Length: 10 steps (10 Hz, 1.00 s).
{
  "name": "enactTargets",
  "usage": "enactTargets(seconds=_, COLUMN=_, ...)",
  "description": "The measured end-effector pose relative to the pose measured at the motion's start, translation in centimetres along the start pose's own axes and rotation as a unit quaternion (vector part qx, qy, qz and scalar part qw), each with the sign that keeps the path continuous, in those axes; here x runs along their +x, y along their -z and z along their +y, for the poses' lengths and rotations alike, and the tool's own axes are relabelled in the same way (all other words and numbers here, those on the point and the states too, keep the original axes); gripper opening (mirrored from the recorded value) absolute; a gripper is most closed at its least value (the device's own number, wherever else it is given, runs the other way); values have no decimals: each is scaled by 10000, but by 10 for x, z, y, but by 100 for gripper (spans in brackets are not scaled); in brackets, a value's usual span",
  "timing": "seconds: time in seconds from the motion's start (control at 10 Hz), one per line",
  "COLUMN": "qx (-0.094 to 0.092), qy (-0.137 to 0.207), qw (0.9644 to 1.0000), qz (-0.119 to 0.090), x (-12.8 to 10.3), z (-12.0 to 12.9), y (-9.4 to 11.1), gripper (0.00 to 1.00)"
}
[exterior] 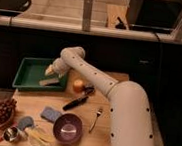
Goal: Place eraser in tray
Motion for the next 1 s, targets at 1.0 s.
enactTargets(seconds=1.0, qx=461, qy=656, qw=9950, qz=-588, x=-5, z=-30, y=-9, gripper=80)
